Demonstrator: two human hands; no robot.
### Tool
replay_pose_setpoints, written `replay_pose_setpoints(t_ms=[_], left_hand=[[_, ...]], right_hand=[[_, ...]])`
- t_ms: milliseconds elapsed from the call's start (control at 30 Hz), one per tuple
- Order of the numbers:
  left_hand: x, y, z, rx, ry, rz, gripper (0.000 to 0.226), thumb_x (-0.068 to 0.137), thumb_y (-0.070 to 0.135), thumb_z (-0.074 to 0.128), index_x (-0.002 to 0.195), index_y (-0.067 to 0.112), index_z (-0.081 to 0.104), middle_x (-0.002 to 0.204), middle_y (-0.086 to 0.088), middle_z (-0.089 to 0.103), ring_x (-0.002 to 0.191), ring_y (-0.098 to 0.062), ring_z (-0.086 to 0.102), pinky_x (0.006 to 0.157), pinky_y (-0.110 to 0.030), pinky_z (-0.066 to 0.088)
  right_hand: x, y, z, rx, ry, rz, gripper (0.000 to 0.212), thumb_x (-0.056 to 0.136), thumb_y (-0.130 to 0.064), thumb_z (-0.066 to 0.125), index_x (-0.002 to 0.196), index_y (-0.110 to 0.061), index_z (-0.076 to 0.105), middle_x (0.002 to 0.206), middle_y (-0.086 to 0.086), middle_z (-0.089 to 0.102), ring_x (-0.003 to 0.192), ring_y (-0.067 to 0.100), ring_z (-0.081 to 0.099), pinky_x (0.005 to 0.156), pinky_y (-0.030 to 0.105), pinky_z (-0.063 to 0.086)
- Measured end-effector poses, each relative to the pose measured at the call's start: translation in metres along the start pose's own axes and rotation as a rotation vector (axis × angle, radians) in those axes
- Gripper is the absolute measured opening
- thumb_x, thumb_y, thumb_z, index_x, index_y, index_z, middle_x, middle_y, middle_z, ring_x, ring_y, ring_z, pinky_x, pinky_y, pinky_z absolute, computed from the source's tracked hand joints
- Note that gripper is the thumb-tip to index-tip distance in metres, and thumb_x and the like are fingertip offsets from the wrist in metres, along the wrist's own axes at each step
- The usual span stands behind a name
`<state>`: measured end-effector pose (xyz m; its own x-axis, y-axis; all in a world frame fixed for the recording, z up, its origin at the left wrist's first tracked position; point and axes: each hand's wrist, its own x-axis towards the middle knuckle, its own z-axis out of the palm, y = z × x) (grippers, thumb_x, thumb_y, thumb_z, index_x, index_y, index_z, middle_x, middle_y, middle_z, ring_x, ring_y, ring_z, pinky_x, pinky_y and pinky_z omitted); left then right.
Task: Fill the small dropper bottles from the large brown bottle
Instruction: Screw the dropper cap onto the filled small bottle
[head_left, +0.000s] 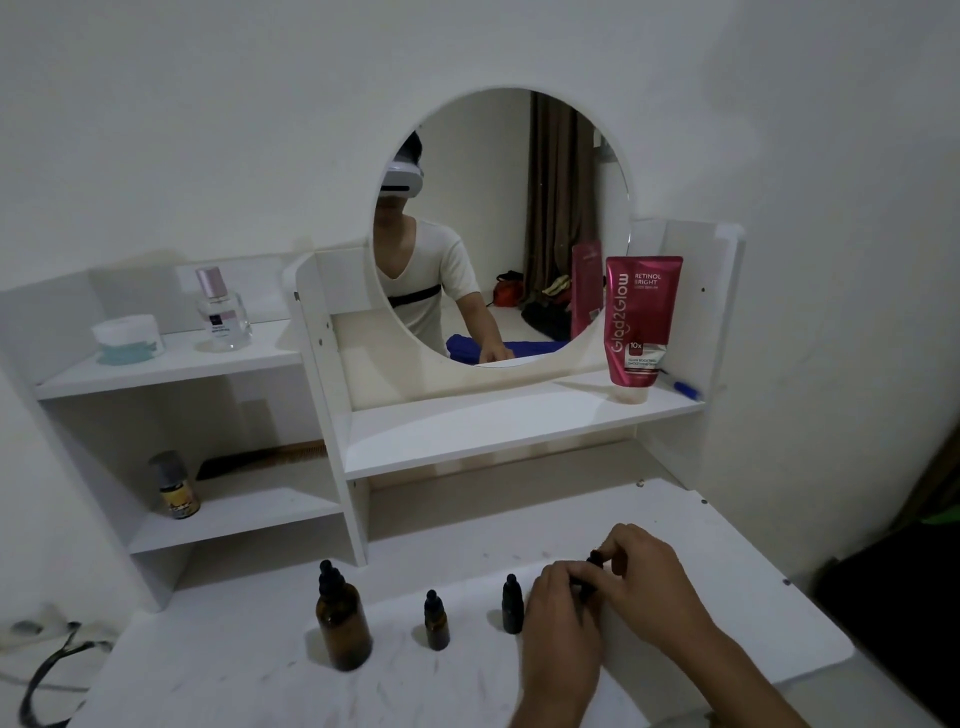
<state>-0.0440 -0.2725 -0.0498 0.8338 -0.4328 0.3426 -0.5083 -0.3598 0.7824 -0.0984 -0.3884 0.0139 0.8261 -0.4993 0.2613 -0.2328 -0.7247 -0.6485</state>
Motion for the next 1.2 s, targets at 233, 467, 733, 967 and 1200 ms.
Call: replay_pose_setpoints(t_ms=[233, 467, 733, 967, 1200], left_hand=[[0.001, 0.004, -0.003, -0.015, -0.013, 0.005, 0.02, 0.095, 0.025, 0.052, 0.102, 0.044, 0.054, 0.099, 0.024, 0.064, 0.106, 0.008, 0.057, 0.116, -0.02, 0.001], [0.0, 0.006, -0.004, 0.006, -0.029, -0.019, 0.022, 0.096, 0.024, 0.052, 0.1, 0.046, 0.049, 0.101, 0.024, 0.064, 0.106, 0.008, 0.058, 0.117, -0.018, -0.008], [0.0, 0.006, -0.006, 0.009, -0.032, -0.018, 0.016, 0.094, 0.021, 0.056, 0.1, 0.036, 0.056, 0.095, 0.02, 0.062, 0.098, 0.005, 0.059, 0.111, -0.009, -0.004], [0.001, 0.009, -0.007, 0.024, -0.048, -0.039, 0.014, 0.096, 0.019, 0.054, 0.101, 0.032, 0.057, 0.098, 0.019, 0.063, 0.1, 0.003, 0.059, 0.108, -0.004, 0.0], [0.001, 0.011, -0.009, 0.091, -0.073, -0.072, 0.012, 0.092, 0.028, 0.049, 0.099, 0.035, 0.055, 0.092, 0.022, 0.062, 0.094, 0.011, 0.059, 0.114, -0.023, -0.024]], right_hand=[[0.0, -0.001, -0.009, 0.148, -0.089, -0.123, 0.018, 0.099, -0.022, 0.064, 0.113, -0.033, 0.071, 0.108, -0.019, 0.067, 0.096, 0.0, 0.065, 0.077, 0.013, 0.05], [0.007, 0.002, -0.003, -0.053, -0.043, -0.112, 0.006, 0.097, -0.034, 0.065, 0.093, -0.035, 0.07, 0.091, -0.018, 0.066, 0.085, 0.002, 0.064, 0.083, 0.023, 0.054], [0.005, 0.007, -0.006, 0.006, -0.142, -0.13, 0.013, 0.093, -0.02, 0.072, 0.1, -0.032, 0.074, 0.094, -0.019, 0.068, 0.089, -0.001, 0.065, 0.081, 0.015, 0.052], [-0.002, 0.006, 0.006, 0.079, -0.004, -0.021, 0.015, 0.088, -0.033, 0.077, 0.08, -0.028, 0.065, 0.084, -0.012, 0.068, 0.08, 0.004, 0.066, 0.075, 0.024, 0.056], [-0.009, 0.004, 0.012, 0.06, 0.006, -0.021, 0.01, 0.091, -0.033, 0.072, 0.086, -0.03, 0.064, 0.091, -0.015, 0.064, 0.085, 0.004, 0.065, 0.081, 0.027, 0.056]])
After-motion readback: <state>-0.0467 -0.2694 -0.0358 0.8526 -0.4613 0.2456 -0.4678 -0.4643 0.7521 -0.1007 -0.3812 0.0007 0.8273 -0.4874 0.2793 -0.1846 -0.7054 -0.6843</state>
